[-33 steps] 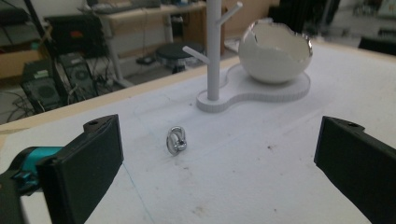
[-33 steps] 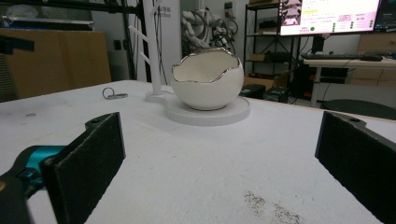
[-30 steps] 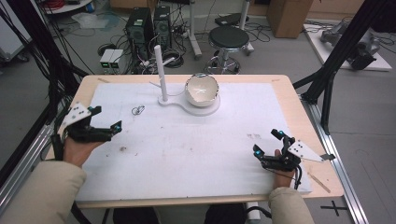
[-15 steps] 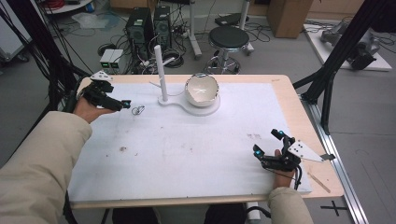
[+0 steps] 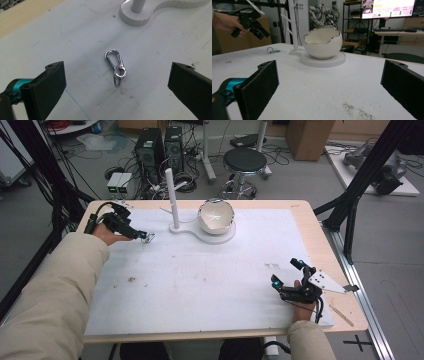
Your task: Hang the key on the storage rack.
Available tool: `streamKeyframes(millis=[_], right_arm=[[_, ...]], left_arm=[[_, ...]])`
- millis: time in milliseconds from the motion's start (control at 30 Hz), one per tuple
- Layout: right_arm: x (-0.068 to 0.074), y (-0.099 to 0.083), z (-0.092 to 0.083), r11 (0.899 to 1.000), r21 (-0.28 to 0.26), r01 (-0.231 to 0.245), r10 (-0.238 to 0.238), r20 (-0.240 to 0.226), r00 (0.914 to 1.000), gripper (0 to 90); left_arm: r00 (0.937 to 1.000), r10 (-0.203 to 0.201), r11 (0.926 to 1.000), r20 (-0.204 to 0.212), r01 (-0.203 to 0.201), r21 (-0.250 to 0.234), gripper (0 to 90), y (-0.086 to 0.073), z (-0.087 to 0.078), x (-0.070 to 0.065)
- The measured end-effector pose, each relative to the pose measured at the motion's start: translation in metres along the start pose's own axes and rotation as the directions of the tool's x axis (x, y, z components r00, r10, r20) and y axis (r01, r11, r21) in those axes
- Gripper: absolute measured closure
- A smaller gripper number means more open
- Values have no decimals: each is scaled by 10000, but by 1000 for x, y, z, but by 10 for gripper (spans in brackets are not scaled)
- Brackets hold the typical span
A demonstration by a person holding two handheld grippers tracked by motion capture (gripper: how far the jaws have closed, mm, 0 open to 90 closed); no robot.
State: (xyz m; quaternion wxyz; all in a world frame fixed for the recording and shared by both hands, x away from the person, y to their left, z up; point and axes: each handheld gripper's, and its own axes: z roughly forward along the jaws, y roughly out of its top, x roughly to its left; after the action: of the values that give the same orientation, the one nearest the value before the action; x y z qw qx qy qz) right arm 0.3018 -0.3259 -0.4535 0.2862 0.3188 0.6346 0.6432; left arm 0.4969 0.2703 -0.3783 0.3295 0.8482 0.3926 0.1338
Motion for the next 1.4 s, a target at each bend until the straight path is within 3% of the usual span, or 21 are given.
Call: streamKeyframes(millis=[300,467,567,800,933,1000,1133,1267,1400], right_arm=[[0,0,0,10000,-15,11,-11,0,10000,5],[0,0,0,10000,-29,-3,3,18,10000,5],[0,0,0,10000,-31,-74,74,13,10000,5],[0,0,0,10000,-34,-59,60,17,10000,5],[0,0,0,10000,-36,0,0,12,10000,5],[0,0,0,10000,-39,-2,2,9,10000,5],[0,0,0,10000,-9,-41,41,27,10000,5],[0,0,0,10000,-17,-49,49,22,10000,5],[0,0,0,10000,-9,-47,47,24,10000,5]], left_arm=[[9997,59,9959,219,-79,899,21,-6,25,0],[9997,41,9940,234,-66,1091,28,-7,29,0],[9989,-18,9930,460,-37,1184,63,-8,32,0],[9990,21,9905,444,-82,1373,128,-8,34,-2],[9986,157,9896,500,-227,1421,242,-8,33,-3],[9978,149,9888,647,-243,1476,344,-8,33,-3],[9973,189,9880,710,-295,1516,379,-8,34,-5],[9963,217,9877,829,-342,1524,493,-8,35,-6],[9958,370,9871,836,-495,1523,551,-8,35,-6]])
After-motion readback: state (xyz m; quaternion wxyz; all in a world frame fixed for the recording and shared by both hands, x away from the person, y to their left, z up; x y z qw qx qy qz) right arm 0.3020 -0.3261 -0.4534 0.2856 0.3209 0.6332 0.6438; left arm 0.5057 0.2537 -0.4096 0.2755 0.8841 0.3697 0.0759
